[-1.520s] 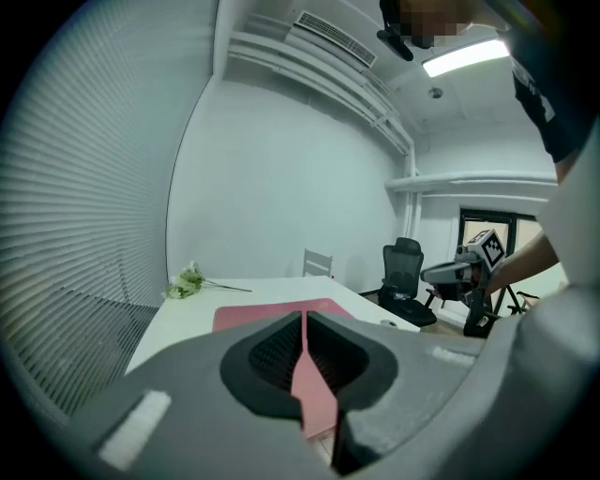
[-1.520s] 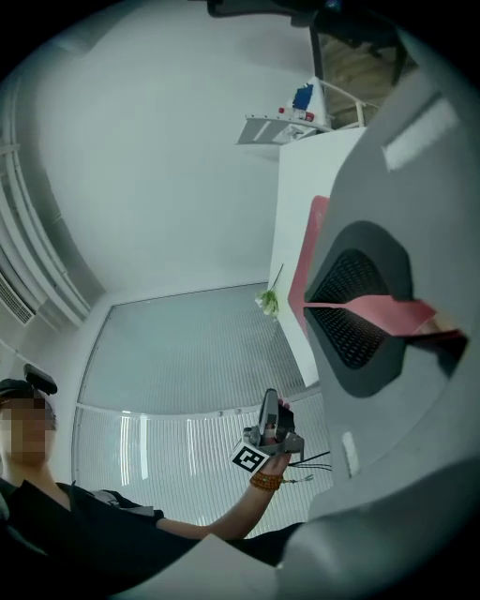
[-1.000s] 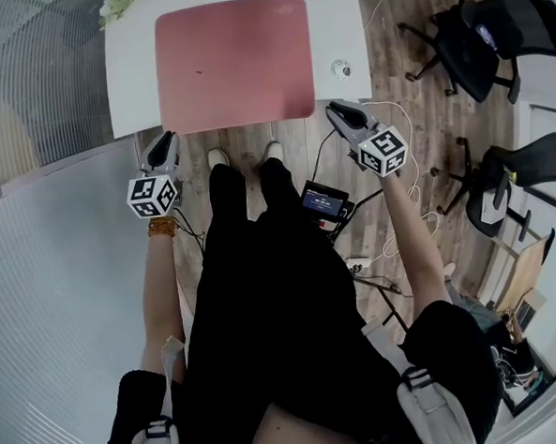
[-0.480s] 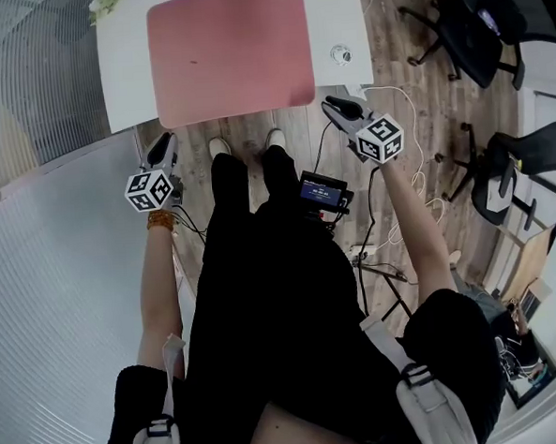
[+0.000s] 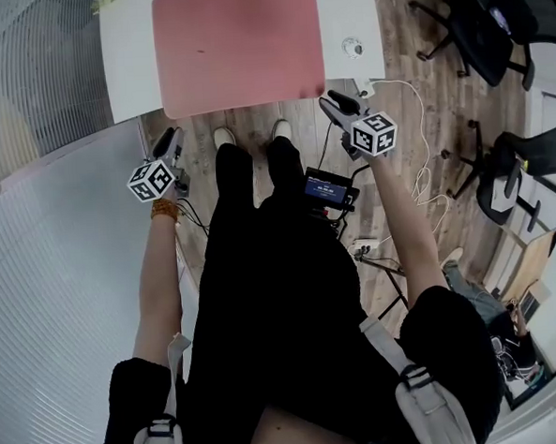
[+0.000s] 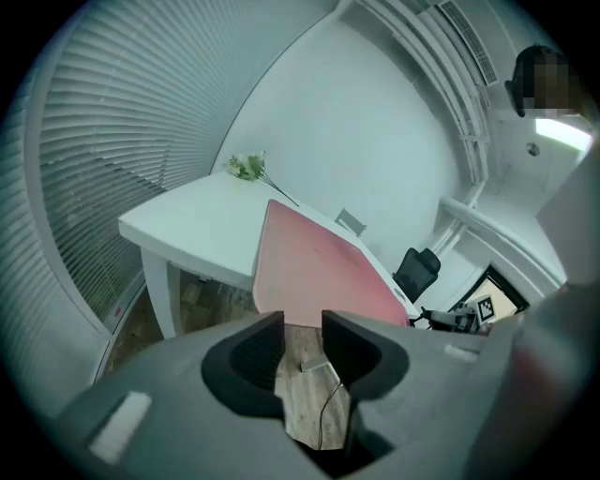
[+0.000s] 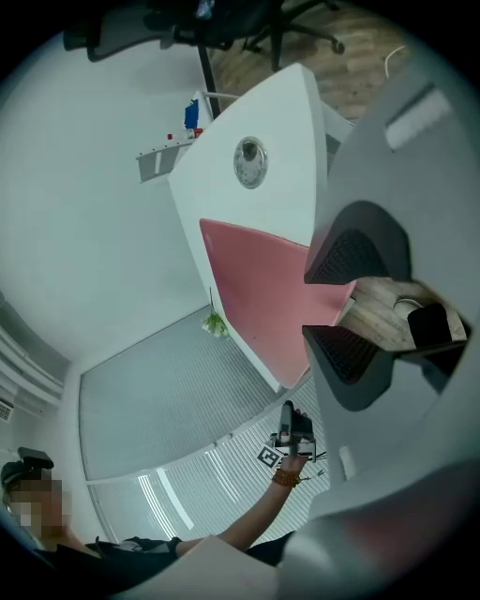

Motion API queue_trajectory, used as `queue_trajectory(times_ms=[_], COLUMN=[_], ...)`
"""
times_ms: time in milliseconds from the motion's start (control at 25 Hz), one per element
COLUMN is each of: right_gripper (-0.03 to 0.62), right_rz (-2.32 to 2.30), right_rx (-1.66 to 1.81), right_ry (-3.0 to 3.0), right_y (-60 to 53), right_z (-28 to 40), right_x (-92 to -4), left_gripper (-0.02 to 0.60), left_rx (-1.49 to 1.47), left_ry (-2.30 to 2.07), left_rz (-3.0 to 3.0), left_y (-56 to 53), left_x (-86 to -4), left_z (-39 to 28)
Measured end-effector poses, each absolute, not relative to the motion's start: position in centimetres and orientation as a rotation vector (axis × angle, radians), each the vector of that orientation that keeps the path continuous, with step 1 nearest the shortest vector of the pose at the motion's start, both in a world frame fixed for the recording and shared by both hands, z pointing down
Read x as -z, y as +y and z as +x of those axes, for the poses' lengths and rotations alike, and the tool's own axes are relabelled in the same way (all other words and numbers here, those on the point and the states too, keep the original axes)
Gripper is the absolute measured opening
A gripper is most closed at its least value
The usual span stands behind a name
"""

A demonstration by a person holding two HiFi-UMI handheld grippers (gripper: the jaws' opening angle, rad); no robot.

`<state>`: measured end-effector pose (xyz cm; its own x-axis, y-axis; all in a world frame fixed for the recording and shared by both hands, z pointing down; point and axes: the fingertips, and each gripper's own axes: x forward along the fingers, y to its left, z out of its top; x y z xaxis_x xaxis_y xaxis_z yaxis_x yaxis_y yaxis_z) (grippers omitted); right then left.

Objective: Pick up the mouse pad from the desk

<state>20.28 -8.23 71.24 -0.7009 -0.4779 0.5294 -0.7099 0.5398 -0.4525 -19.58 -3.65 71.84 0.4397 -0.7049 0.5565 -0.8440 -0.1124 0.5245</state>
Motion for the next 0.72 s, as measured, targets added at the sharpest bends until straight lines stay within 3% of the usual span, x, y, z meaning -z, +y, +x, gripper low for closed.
queue_trajectory(times_ms=[720], right_gripper=[0.248], right_rz=[1.134], right_rx=[-1.257], right_ry=[-2.345], right_y=[-10.6], right_z=[22.0], right_x=[-75.8], left_gripper=[0.193], left_rx=[0.135], left_ry=[-1.265], left_rz=[1.699], left_y=[-7.2], left_x=[-75.8], left_z=[-19.5])
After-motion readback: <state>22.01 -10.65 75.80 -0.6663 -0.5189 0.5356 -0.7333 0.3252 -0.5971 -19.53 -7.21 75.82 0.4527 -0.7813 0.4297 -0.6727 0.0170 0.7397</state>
